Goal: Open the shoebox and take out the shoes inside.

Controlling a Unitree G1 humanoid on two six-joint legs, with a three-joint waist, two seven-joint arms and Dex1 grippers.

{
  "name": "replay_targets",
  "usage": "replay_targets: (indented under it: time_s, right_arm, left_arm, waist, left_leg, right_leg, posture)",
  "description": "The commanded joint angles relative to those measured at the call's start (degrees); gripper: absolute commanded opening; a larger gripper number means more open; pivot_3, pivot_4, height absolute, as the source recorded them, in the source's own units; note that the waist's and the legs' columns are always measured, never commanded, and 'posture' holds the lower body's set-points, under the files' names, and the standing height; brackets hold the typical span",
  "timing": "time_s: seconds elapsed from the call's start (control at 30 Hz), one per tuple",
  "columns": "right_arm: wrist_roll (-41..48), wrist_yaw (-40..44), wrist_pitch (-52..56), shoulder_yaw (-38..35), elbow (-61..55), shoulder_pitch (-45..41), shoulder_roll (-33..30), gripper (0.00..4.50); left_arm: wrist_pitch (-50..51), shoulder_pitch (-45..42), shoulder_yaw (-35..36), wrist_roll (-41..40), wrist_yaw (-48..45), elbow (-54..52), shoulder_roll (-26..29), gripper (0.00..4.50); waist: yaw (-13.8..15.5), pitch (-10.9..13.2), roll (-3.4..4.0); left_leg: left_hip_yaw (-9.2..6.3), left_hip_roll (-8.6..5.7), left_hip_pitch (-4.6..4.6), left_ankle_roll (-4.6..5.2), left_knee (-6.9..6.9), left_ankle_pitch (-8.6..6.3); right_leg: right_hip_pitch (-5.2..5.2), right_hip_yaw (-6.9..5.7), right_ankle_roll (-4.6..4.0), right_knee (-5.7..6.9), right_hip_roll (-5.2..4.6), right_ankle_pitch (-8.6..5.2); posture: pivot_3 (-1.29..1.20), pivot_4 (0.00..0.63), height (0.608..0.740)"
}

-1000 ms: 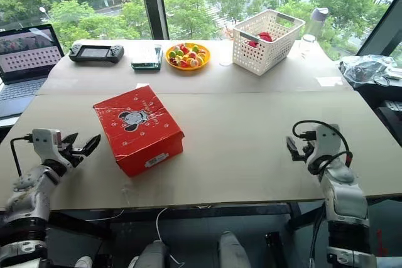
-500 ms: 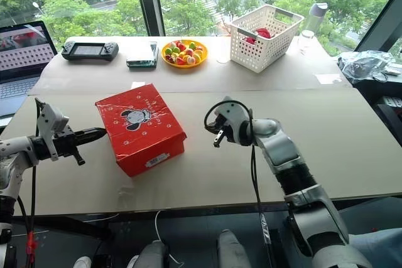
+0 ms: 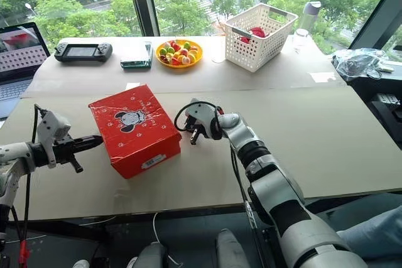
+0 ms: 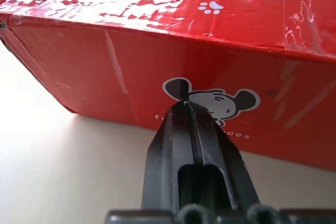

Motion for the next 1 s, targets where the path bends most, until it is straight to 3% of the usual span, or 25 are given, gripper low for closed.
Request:
replay_targets:
  time_s: [0.03, 0.27, 0.57, 1.0]
  right_arm:
    - [-0.5, 2.3, -0.3, 0.1, -4.6, 1.2, 1.7, 0.02]
    - [0.4, 2.4, 5.8, -2.1, -14.7, 5.9, 0.4, 0.02]
    - [1.3, -0.1, 23.2, -7.8, -43.4, 19.9, -10.1, 0.02]
    - [3.0, 1.0, 37.0, -7.2, -61.2, 26.1, -14.7, 0.02]
  left_arm:
    - [-4.2, -4.1, -4.4, 4.4, -1.8, 3.0, 0.0, 0.0]
    - [-10.6, -16.8, -11.1, 9.0, -4.8, 13.4, -6.9, 0.0]
    - [-18.5, -32.2, -16.1, 14.1, -7.9, 30.0, -19.6, 0.0]
    - [-25.8, -36.1, -14.9, 17.3, -6.0, 40.3, -20.3, 0.0]
  waist:
    - [-0.1, 0.0, 0.0]
    - [1.1, 0.0, 0.0]
    - [3.7, 0.0, -0.01]
    - [2.3, 0.0, -0.01]
  left_leg:
    - [-0.04, 0.0, 0.03, 0.0, 0.02, 0.0]
    - [-0.22, -0.02, 0.19, -0.08, 0.18, 0.13]
    - [-0.44, -0.06, -0.06, -0.46, 0.27, 0.41]
    - [-0.5, -0.05, -0.05, -0.48, 0.29, 0.43]
  right_leg:
    - [0.0, -0.02, -0.02, 0.16, 0.03, -0.05]
    - [0.16, -0.16, 0.28, 0.48, 0.04, -0.32]
    - [0.13, -0.32, 0.29, 0.52, 0.03, -0.32]
    - [0.1, -0.3, 0.29, 0.6, 0.06, -0.31]
  posture:
    - [0.0, 0.15, 0.74]
    - [0.0, 0.15, 0.74]
    - [0.0, 0.15, 0.74]
    - [0.0, 0.15, 0.74]
